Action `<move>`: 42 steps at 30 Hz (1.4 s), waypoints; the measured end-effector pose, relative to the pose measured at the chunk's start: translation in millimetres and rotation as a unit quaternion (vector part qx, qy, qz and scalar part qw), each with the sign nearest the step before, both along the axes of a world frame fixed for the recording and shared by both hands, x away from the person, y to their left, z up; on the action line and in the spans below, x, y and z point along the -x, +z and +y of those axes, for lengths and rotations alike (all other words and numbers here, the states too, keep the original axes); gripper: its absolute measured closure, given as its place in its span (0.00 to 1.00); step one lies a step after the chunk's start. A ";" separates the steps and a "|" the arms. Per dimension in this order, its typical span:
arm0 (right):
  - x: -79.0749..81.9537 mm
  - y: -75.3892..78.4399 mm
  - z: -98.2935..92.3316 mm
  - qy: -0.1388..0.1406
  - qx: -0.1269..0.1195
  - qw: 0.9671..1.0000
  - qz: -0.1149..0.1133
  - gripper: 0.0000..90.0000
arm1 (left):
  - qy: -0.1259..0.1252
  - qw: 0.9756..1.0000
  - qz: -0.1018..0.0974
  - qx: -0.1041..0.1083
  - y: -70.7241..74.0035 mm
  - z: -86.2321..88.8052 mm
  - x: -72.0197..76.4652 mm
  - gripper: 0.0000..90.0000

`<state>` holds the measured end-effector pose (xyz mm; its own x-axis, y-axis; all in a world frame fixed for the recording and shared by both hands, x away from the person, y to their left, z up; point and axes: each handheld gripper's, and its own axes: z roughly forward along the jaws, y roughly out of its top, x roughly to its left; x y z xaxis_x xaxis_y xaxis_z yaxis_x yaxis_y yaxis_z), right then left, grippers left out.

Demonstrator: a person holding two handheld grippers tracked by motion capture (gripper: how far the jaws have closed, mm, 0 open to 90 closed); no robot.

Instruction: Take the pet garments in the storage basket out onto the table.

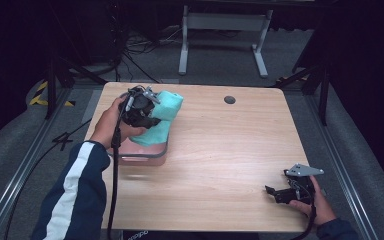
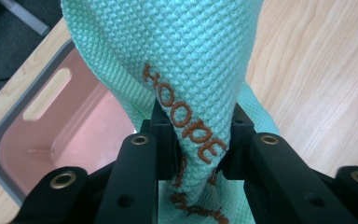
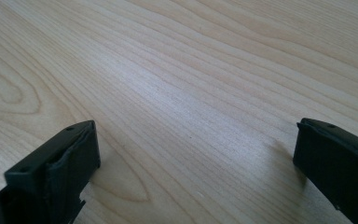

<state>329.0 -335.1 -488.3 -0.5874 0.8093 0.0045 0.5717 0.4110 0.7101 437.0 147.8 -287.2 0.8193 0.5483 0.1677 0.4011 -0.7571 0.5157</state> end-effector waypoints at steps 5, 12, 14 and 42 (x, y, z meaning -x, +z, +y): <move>0.0 0.0 0.0 0.000 0.000 1.000 0.000 0.01 | -0.022 1.000 0.000 -0.009 1.6 -19.7 3.3 0.80; 0.0 0.0 0.1 0.000 0.000 1.000 0.000 0.01 | -0.044 0.999 0.013 -0.019 -5.3 -43.4 1.2 0.80; 0.0 0.0 0.1 0.000 0.000 1.000 0.000 0.01 | -0.050 0.998 0.015 -0.022 -9.6 -51.2 0.0 0.80; 0.0 0.0 0.0 0.000 0.000 1.000 0.000 0.01 | -0.078 0.990 0.095 -0.073 -87.7 -139.7 -21.8 0.79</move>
